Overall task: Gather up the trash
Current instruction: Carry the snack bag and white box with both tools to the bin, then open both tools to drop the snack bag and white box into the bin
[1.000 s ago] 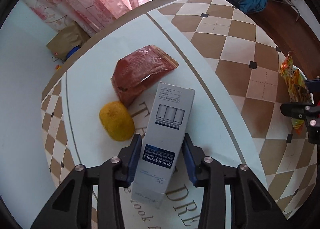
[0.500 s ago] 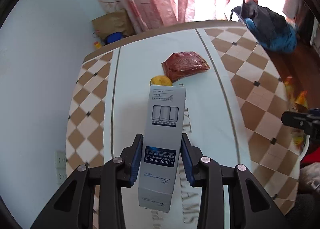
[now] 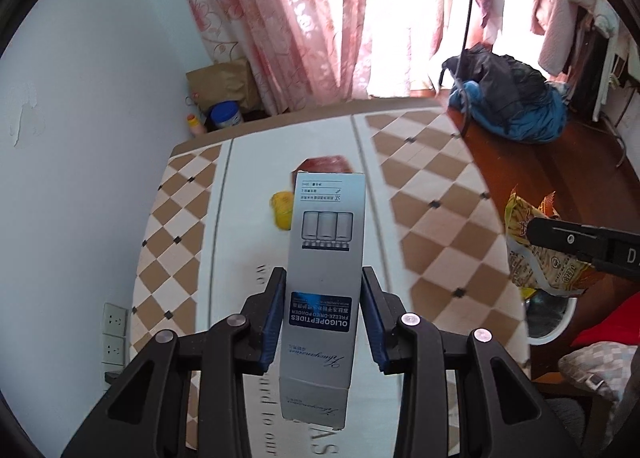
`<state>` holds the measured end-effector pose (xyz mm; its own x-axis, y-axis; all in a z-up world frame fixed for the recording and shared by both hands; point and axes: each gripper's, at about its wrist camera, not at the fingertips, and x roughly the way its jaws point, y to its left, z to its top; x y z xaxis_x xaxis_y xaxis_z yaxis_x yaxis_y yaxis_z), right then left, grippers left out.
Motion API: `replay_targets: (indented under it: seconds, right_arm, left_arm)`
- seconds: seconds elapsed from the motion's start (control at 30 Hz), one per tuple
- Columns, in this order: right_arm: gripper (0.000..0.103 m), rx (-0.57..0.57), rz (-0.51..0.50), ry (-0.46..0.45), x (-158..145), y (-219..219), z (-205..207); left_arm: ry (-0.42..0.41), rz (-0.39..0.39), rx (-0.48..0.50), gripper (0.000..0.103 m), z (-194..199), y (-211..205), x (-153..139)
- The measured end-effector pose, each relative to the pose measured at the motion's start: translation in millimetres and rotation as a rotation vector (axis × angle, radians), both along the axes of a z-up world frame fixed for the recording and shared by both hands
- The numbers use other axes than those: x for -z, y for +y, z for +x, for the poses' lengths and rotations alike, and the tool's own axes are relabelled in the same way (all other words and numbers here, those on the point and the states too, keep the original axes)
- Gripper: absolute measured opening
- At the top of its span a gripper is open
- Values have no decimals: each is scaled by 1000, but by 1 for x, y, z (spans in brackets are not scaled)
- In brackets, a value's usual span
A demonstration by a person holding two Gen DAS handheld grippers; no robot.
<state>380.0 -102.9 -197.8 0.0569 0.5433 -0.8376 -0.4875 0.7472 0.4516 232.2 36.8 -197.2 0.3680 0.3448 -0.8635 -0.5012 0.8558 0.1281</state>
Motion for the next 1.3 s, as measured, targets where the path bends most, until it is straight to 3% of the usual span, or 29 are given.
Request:
replay_targets:
  seconds: [0.23, 0.4, 0.67, 0.83, 0.87, 0.9, 0.97, 1.0, 1.1, 1.17, 1.3]
  right_arm:
    - [20, 129, 52, -43, -30, -84, 24]
    - [20, 239, 10, -34, -16, -163, 49]
    - [20, 401, -72, 133, 95, -266, 86]
    - [21, 452, -60, 266, 176, -295, 103]
    - [21, 459, -58, 278, 186, -298, 105]
    - [24, 459, -60, 295, 197, -300, 107]
    - [49, 462, -61, 346, 220, -303, 111]
    - [65, 465, -69, 361, 229, -304, 112]
    - [68, 455, -96, 364, 242, -306, 113]
    - [81, 444, -117, 360, 245, -306, 111]
    - [100, 410, -215, 301, 238, -300, 106]
  left_arm:
    - [-66, -89, 112, 33, 40, -60, -19]
    - [-73, -210, 215, 33, 90, -119, -10]
    - [58, -515, 283, 33, 182, -178, 82]
    - [186, -597, 279, 37, 219, -197, 146]
    - [207, -600, 275, 42, 225, -200, 156]
    - [225, -599, 273, 49, 229, -202, 165]
    - [246, -599, 256, 80, 236, -207, 177]
    - [250, -599, 247, 81, 238, -207, 180]
    - [256, -559, 233, 83, 234, -207, 182]
    - [258, -494, 235, 102, 231, -211, 178]
    - [261, -384, 237, 102, 215, -206, 175]
